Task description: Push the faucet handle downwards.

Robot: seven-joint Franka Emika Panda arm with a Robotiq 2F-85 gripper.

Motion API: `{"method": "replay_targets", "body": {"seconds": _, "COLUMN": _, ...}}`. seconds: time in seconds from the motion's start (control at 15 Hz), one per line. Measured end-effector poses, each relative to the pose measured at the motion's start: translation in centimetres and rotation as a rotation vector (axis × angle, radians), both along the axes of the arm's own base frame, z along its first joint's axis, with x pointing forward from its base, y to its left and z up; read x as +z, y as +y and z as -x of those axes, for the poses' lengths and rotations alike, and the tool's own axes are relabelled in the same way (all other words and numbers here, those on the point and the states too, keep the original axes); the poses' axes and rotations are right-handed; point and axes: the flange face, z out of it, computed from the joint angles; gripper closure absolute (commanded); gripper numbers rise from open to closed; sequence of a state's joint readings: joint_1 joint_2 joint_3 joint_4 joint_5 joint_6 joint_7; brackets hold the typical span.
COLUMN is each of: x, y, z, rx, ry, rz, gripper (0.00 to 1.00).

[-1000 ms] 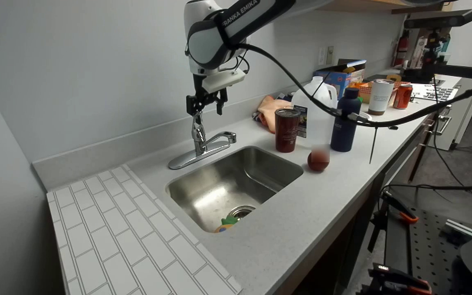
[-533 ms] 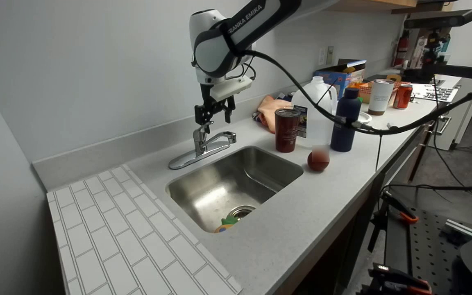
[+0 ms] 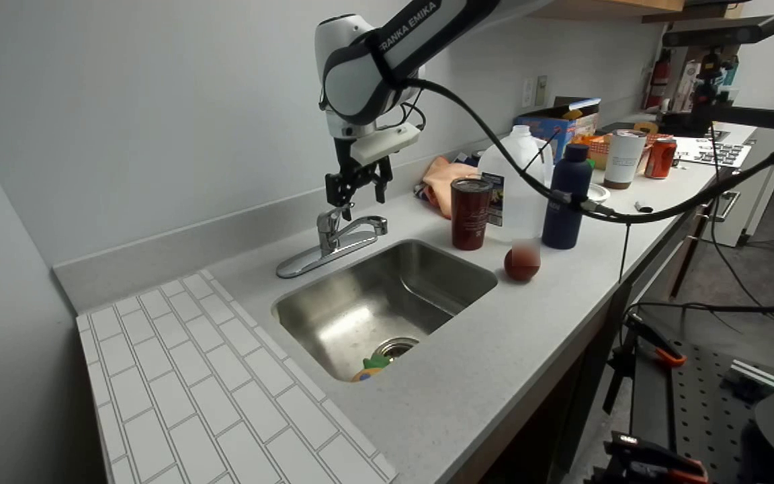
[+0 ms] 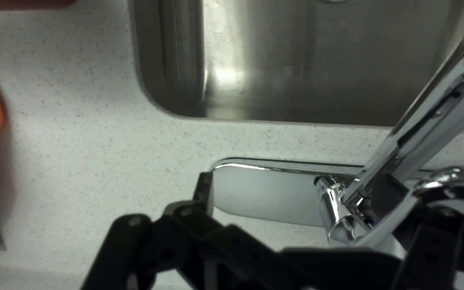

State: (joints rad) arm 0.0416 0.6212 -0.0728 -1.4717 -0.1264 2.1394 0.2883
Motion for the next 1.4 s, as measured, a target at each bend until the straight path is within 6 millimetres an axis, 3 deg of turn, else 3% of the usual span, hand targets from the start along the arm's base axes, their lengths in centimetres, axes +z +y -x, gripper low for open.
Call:
{"method": "replay_targets", "body": {"seconds": 0.93, "x": 4.1, "y": -0.4, "z": -1.3, "rx": -0.017, "ry": -0.165, "rz": -0.042, "gripper": 0.0}}
{"method": "replay_targets", "body": {"seconds": 1.4, "x": 8.1, "y": -0.3, "z": 0.8, "rx": -0.016, "ry": -0.193, "rz": -0.05, "gripper": 0.0}}
